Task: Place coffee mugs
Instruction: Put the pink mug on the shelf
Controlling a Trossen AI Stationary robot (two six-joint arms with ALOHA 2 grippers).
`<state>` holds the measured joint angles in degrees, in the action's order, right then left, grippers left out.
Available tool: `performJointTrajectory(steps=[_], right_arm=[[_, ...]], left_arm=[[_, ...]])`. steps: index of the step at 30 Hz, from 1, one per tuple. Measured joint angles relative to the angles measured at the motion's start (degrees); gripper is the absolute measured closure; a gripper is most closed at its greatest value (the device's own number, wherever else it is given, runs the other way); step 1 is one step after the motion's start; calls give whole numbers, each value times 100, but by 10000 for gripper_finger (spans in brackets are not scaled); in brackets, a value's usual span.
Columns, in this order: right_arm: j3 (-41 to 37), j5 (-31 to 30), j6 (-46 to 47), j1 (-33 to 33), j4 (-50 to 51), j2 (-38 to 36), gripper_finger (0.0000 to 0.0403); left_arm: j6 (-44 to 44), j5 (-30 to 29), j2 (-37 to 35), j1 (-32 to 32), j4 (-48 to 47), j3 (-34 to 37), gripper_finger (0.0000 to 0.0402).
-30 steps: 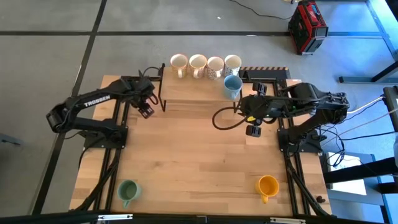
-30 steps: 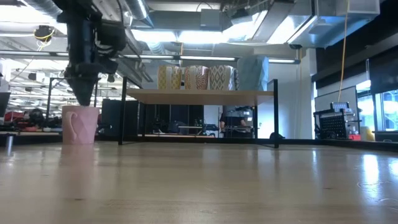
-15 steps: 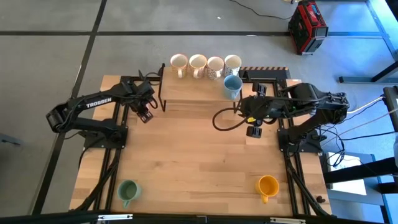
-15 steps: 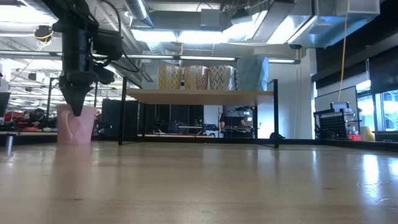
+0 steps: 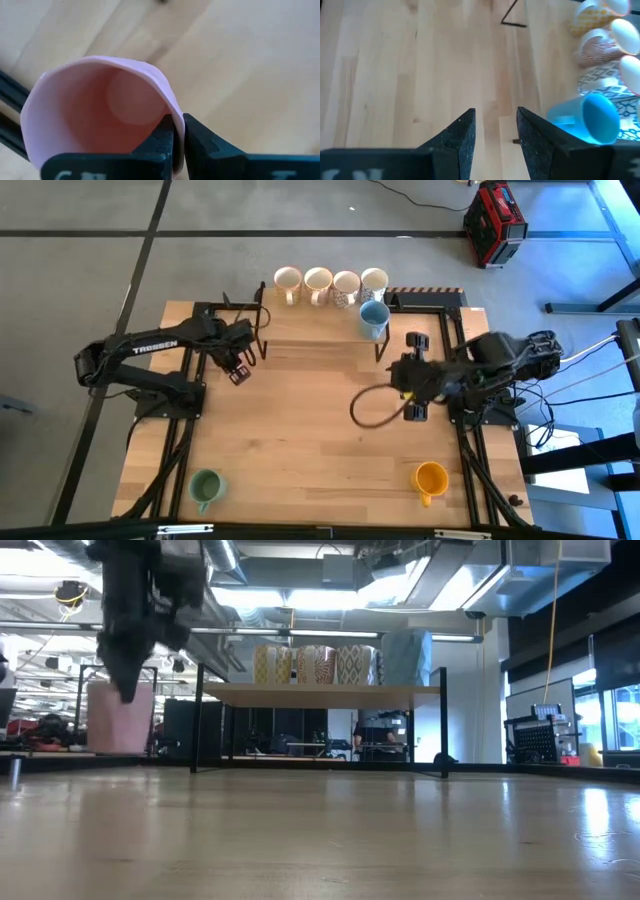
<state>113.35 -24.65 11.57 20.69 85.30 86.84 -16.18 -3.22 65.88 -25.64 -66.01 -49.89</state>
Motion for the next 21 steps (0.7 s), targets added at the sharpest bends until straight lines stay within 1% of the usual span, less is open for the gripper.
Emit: performJointTrajectory(steps=[5, 9, 13, 17, 21], right_arm=[[-899, -165, 312, 315, -321, -403, 270], [-1962, -151, 667, 626, -983, -918, 270], [-2932, -20, 1240, 962, -1516, -1417, 270], [-3573, 70, 1614, 1298, -1956, -1659, 270], [-4032, 15, 1650, 1540, -2350, -1711, 270]], left_arm=[[-761, 214, 0, 941, -127, -577, 387], [-1314, 404, 3, 1772, -140, -996, 386], [-1918, 398, 138, 2471, -125, -1487, 385], [-2128, 353, 324, 3052, -62, -1911, 384], [-2241, 131, 682, 3532, 374, -2186, 383]])
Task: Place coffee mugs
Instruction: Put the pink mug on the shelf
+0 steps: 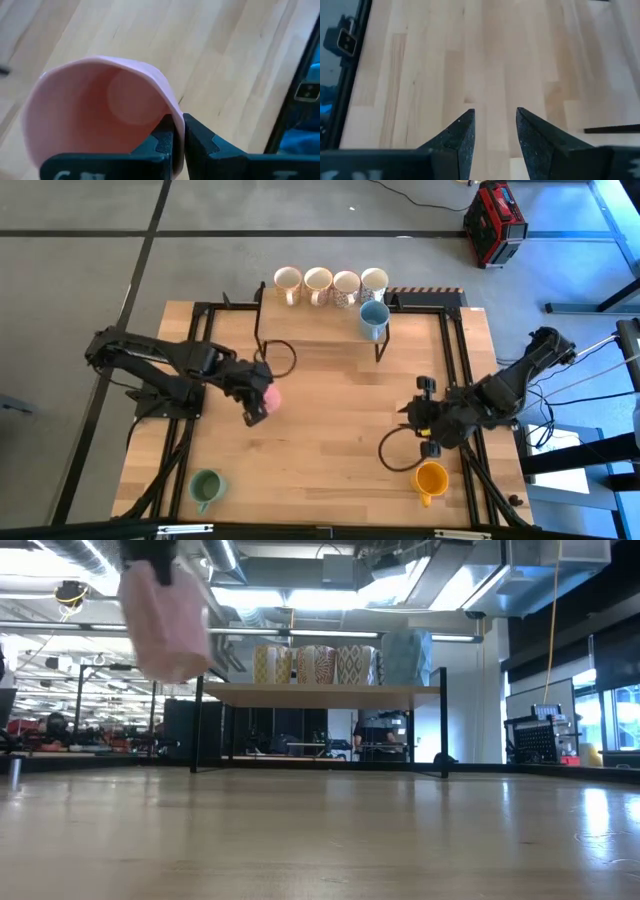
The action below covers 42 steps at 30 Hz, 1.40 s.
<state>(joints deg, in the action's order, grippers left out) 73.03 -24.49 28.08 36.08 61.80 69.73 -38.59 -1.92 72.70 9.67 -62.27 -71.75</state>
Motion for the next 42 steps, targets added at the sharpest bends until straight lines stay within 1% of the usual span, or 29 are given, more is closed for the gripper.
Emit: performJointTrajectory(steps=[4, 7, 9, 13, 18, 21, 28, 31, 36, 39, 42], right_arm=[[-584, -21, 179, 98, -718, -2, 270], [-1089, 318, 322, 187, -1220, 0, 270], [-1398, 512, 454, 196, -1294, 0, 270], [-1934, 458, 1230, 177, -1224, 0, 268], [-2306, 767, 1830, 183, -1236, 4, 259], [-2406, 756, 2074, 182, -1236, 4, 252], [-2450, 866, 2138, 178, -1294, 33, 228], [-2450, 861, 2138, 178, -1291, 33, 212], [-2450, 860, 2120, 178, -1291, 33, 187], [-2450, 859, 2097, 178, -1290, 33, 181], [-2450, 857, 1957, 178, -1291, 33, 180]], left_arm=[[-7, -231, 580, 231, 531, -97, 383], [0, -245, 1083, 299, 927, -133, 383], [-2, -264, 1406, 293, 1130, -137, 383], [10, -415, 2062, 301, 1413, -139, 382], [66, -329, 2630, 385, 1167, -342, 382], [147, -319, 2832, 438, 1161, -452, 382], [136, -330, 2973, 465, 1180, -493, 374], [149, -336, 2982, 463, 1276, -484, 354], [141, -289, 2915, 459, 1175, -531, 304], [105, -300, 2774, 459, 959, -755, 286], [-213, -409, 2585, 504, 526, -1126, 281]])
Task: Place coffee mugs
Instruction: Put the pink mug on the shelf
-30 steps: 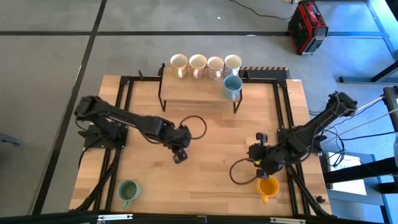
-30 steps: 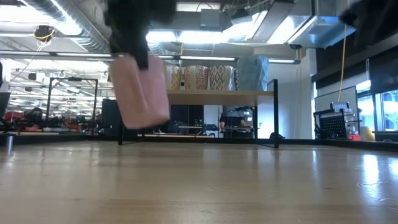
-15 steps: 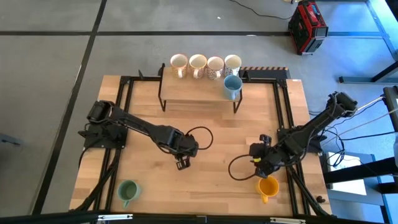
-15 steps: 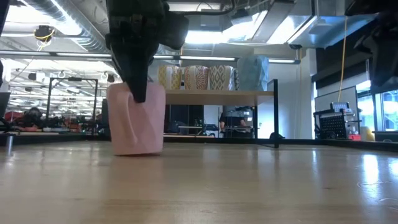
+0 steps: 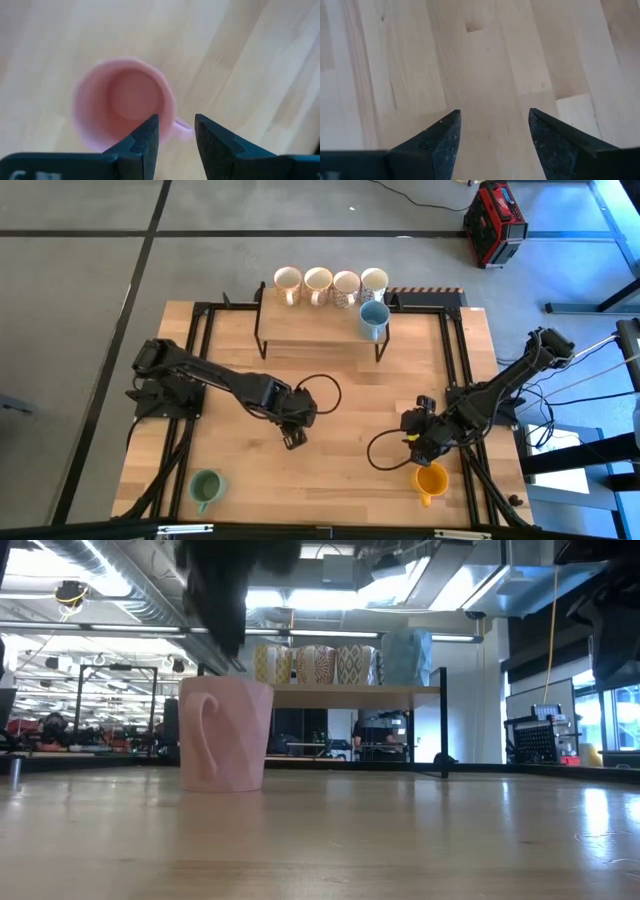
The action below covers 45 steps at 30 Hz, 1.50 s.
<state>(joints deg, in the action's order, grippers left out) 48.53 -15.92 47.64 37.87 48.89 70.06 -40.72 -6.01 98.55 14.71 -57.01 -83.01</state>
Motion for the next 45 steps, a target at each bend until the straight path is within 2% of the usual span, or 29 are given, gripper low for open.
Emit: performJointTrajectory(steps=[3, 7, 9, 11, 13, 16, 18, 21, 25, 27, 30, 34, 41, 45], right_arm=[[0, -2, -142, 0, 1, 0, 180], [0, -5, -265, 0, 8, 0, 180], [0, -7, -313, 0, 13, 0, 180], [0, -38, -403, 0, 21, 0, 180], [0, -94, -497, 0, 34, 0, 180], [0, -208, -697, 0, 37, 0, 180], [0, -213, -789, 0, 41, 0, 180], [0, -227, -859, 0, 41, 0, 180], [0, -162, -876, 0, 87, 0, 180], [0, -102, -883, 0, 99, 0, 180], [0, -96, -886, 0, 167, 0, 180], [0, -127, -911, 0, 216, 0, 180], [-144, -107, -999, 0, 225, -3, 180], [-202, 129, -904, 1, 230, -4, 180]], left_arm=[[-691, -629, -288, 277, -109, -280, 282], [-2156, -2224, -572, 1145, 44, -213, 282], [-2948, -3125, -586, 1661, 59, -93, 282], [-3643, -3781, -530, 2104, 206, 91, 282], [-3985, -4137, -460, 2360, 383, 264, 282], [-4054, -4573, -440, 2454, 455, 409, 282], [-4214, -4554, -440, 2372, 396, 474, 281], [-4276, -4197, -440, 2156, 319, 499, 270], [-4280, -3509, -440, 1910, 427, 737, 237], [-4265, -3370, -440, 1894, 669, 917, 221], [-4266, -3541, -440, 2043, 1235, 1284, 208], [-4270, -4216, -245, 2327, 2279, 1845, 209], [-4258, -4613, 524, 2397, 2456, 1871, 211], [-4378, -4489, 610, 2382, 2029, 1790, 211]])
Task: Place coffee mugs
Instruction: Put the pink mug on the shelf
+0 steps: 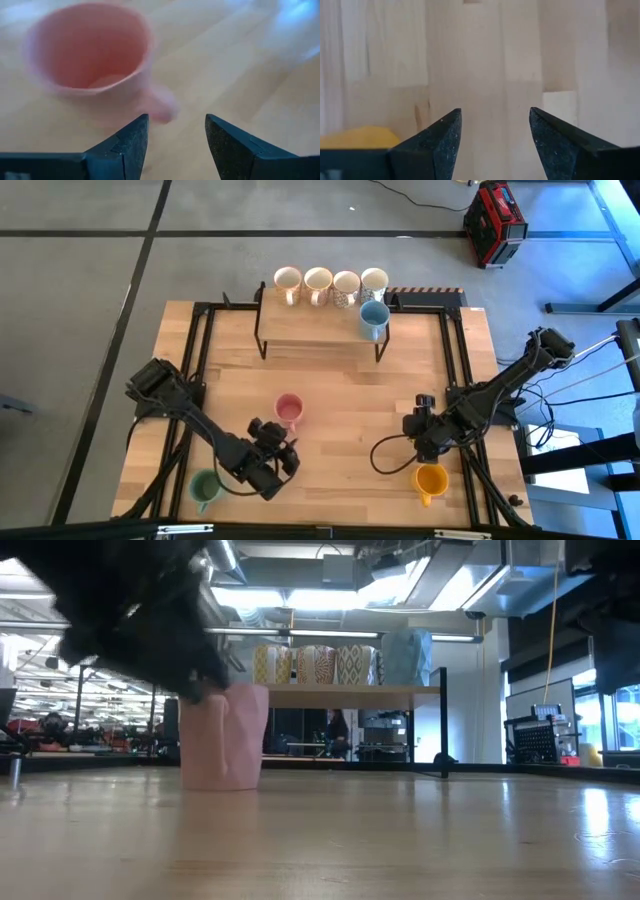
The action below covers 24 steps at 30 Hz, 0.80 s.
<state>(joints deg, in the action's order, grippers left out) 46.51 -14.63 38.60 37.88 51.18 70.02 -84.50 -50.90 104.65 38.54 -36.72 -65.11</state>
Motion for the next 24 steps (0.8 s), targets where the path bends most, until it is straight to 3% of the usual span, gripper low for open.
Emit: performJointTrajectory(steps=[7, 15, 24], right_arm=[[-7, 207, 10, 1, 90, 0, 180], [-10, -116, -8, -1, 80, 0, 180], [-12, 79, -10, -1, 124, 0, 180]], left_arm=[[-132, 188, -35, 183, -949, -284, 211], [-388, -70, 580, -30, -47, -125, 211], [-403, -406, 749, -226, 44, -126, 211]])
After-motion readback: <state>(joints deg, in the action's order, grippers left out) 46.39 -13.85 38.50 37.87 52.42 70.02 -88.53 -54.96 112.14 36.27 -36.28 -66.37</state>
